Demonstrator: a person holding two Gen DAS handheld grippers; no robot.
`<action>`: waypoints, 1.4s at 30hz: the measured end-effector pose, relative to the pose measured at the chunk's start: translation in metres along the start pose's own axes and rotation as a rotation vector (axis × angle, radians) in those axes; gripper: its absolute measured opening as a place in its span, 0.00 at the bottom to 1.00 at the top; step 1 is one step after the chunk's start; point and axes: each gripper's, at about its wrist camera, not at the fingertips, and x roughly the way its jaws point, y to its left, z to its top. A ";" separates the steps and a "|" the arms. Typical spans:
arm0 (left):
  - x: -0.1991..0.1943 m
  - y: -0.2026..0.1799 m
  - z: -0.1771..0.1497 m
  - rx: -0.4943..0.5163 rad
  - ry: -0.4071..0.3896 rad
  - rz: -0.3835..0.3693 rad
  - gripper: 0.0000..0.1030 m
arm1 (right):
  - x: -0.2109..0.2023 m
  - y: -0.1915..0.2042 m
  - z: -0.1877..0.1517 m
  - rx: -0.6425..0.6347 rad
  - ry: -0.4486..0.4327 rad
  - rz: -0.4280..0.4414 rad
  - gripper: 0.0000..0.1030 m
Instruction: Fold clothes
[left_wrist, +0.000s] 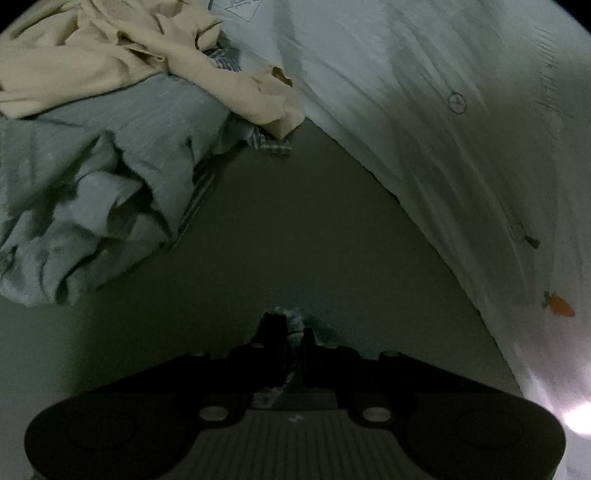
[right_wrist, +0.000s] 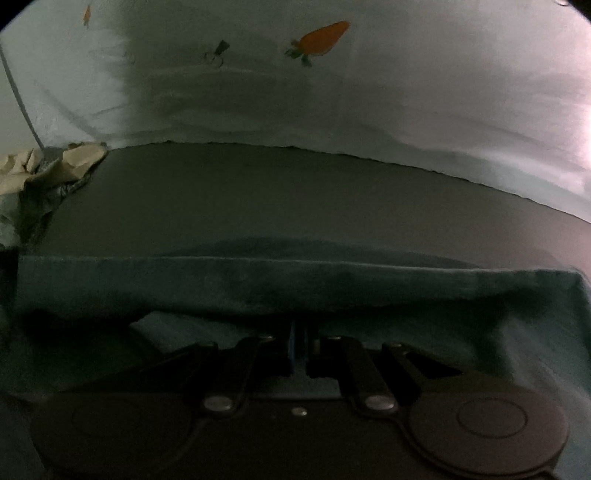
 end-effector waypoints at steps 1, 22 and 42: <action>0.004 -0.002 0.004 0.001 -0.001 0.003 0.07 | 0.003 0.000 0.003 0.003 0.000 0.001 0.05; 0.064 -0.048 0.029 0.203 0.037 0.097 0.67 | 0.052 -0.012 0.057 0.136 -0.010 -0.041 0.15; -0.020 0.005 -0.070 0.287 0.146 0.219 0.73 | -0.039 -0.022 -0.050 0.341 0.001 -0.087 0.31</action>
